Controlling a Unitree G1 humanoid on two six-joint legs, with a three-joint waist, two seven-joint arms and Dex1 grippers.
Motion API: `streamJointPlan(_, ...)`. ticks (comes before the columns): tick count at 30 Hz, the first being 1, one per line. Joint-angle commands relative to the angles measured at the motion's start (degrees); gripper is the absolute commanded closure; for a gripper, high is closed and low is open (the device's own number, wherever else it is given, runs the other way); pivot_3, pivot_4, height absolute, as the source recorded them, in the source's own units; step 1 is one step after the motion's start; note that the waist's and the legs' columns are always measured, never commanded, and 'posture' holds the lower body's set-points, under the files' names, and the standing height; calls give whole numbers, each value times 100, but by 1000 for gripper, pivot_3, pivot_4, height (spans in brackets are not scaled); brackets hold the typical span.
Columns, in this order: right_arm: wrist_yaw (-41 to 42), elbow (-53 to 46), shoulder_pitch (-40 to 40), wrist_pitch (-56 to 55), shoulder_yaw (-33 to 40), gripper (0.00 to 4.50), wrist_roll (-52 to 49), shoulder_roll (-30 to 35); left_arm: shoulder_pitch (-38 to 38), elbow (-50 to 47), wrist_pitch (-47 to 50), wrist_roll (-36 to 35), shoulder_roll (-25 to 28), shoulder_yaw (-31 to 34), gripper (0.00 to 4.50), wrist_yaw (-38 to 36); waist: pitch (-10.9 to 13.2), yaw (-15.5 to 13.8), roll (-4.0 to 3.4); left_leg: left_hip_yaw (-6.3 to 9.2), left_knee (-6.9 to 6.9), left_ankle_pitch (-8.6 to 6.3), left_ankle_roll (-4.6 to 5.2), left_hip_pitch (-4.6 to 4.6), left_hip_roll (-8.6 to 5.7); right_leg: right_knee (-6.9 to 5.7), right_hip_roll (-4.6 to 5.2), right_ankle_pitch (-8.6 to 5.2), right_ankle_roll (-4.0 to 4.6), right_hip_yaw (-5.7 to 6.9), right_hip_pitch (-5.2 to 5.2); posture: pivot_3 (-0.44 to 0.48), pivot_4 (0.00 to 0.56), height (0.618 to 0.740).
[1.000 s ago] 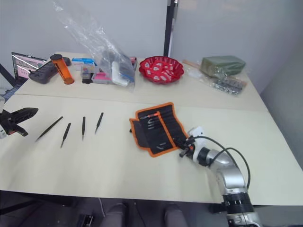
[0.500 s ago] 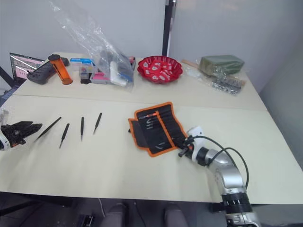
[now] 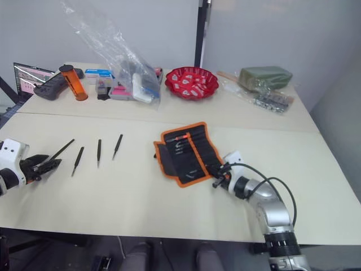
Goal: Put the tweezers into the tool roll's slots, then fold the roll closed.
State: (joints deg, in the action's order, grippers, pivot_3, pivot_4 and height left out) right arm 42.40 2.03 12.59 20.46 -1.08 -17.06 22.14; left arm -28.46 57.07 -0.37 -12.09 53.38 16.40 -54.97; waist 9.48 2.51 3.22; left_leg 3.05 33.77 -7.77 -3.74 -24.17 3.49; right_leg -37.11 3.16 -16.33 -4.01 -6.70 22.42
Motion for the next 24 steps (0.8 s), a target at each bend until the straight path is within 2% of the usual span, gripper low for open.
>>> streamJointPlan(1,14,12,-145,190,-129,4500,48,49,-165,134,-118,113,-75,-87,3120,60,0,-2,-1,0,0,0,0,0,0,0,0,0,0,0,0,0,150,729)
streamJointPlan(5,16,-33,-172,215,-129,4500,42,80,-166,93,-99,75,-71,-39,4452,3,-1,-2,-2,0,0,0,0,0,0,0,0,2,-4,1,0,0,150,729)
streamJointPlan(12,50,-62,-194,257,-195,4500,42,62,234,-451,275,-238,65,306,4452,-57,0,10,-2,0,-1,0,0,-1,0,0,0,2,-4,1,0,0,150,729)
streamJointPlan(16,71,-61,-174,276,-236,4500,41,52,1073,-1792,1088,-591,162,709,4452,75,1,52,-5,-5,-3,-3,-4,-1,11,0,-4,3,0,0,3,0,150,729)
streamJointPlan(20,110,-11,-139,280,-246,4500,46,73,2163,-3632,2439,-1209,-15,1444,4452,516,7,58,-14,-5,-5,-5,-7,-1,24,0,-10,2,8,3,6,0,150,729)
streamJointPlan(24,168,65,-75,266,-306,4500,67,62,2584,-4718,3328,-1671,-354,1865,3319,1042,12,39,-21,-9,-2,-22,-34,1,30,0,-9,-15,44,8,5,0,150,729)
